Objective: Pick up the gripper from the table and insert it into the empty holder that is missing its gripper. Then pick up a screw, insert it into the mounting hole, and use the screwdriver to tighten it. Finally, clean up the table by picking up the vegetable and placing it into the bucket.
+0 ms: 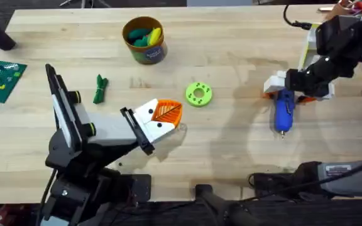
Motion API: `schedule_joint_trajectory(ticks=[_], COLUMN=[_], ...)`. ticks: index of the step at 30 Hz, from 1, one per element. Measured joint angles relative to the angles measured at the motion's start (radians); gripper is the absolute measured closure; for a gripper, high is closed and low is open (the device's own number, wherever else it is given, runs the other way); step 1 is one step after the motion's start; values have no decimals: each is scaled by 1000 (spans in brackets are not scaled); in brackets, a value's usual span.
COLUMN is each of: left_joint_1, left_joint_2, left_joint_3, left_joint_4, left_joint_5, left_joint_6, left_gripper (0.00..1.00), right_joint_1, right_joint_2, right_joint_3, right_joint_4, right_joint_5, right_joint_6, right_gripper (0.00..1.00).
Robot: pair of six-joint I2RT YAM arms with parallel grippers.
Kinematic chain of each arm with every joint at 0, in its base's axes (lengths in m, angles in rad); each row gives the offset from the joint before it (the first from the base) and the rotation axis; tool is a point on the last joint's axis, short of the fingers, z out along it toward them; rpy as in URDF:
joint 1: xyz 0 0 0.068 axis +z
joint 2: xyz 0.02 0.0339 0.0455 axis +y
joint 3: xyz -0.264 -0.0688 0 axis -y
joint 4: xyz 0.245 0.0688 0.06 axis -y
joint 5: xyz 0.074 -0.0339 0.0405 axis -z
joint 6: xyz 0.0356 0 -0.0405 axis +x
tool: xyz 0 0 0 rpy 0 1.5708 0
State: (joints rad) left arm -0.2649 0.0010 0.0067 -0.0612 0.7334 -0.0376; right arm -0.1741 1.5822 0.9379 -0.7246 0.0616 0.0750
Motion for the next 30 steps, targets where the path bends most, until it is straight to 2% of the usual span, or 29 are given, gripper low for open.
schedule_joint_trajectory(ticks=[16, 19, 20, 22, 25, 26, 30], left_joint_1=[0, 0, 0, 0, 0, 0, 0], left_joint_2=[0, 0, 0, 0, 0, 0, 0], left_joint_3=[0, 0, 0, 0, 0, 0, 0], left_joint_4=[0, 0, 0, 0, 0, 0, 0], left_joint_5=[0, 0, 0, 0, 0, 0, 0], left_joint_6=[0, 0, 0, 0, 0, 0, 0], left_gripper=[996, 997, 997, 997, 997, 996, 997], right_joint_1=[0, 0, -2, -2, -4, -6, -6], right_joint_2=[3, 3, 5, 6, 11, 13, 13], right_joint_3=[0, 0, 0, 0, 0, 0, 0], right_joint_4=[34, 39, 57, 64, 73, 78, 80], right_joint_5=[1, 3, 5, 8, 20, 23, 25], right_joint_6=[0, 3, 2, 2, -1, 0, 0], right_gripper=[7, 46, 299, 493, 897, 961, 971])
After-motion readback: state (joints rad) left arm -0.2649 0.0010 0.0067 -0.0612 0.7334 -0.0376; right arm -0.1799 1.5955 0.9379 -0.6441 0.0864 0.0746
